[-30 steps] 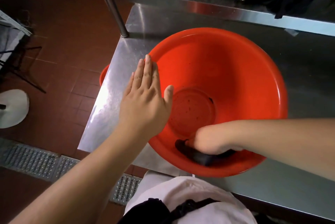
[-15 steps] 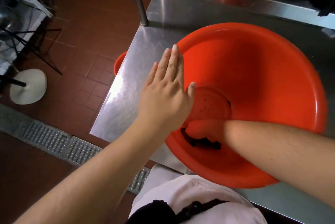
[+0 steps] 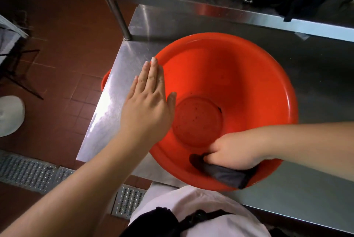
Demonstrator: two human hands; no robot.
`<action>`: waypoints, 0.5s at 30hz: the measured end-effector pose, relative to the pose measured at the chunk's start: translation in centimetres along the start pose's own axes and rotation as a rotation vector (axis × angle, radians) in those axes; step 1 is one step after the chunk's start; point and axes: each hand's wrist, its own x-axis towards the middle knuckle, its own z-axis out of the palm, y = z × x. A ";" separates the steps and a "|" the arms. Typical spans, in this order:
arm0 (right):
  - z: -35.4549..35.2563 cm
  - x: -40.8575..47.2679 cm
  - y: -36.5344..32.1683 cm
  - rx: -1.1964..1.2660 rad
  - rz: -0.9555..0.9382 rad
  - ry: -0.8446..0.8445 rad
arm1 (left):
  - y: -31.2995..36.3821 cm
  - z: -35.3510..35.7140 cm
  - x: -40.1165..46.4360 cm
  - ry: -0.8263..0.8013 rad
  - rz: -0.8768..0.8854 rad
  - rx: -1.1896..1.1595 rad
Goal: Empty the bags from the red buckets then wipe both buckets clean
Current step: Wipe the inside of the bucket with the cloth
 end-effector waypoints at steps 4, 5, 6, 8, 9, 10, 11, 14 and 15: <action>0.5 2.6 1.0 -0.140 0.102 -0.143 | 0.1 0.1 0.0 -0.013 -0.004 0.009; 0.7 3.9 1.0 -0.147 0.101 -0.164 | 0.1 0.2 0.0 -0.013 -0.005 0.011; 1.0 5.5 1.1 -0.106 0.133 -0.185 | 0.1 0.2 -0.1 -0.011 -0.008 0.012; 1.7 8.8 1.3 -0.049 0.190 -0.181 | 0.2 0.3 -0.1 -0.005 -0.008 0.010; 1.6 10.2 1.3 -0.050 0.205 -0.191 | 0.2 0.3 0.0 0.000 -0.006 0.010; 1.4 11.4 1.3 -0.060 0.229 -0.195 | 0.2 0.3 -0.1 0.006 -0.006 0.011; 1.3 12.6 1.2 -0.076 0.220 -0.186 | 0.2 0.4 -0.1 0.014 -0.007 0.013; 1.4 14.6 0.9 -0.122 0.245 -0.115 | 0.3 0.4 -0.1 0.030 -0.014 0.013; 1.6 15.1 0.8 -0.133 0.248 -0.089 | 0.3 0.4 -0.1 0.030 -0.015 0.012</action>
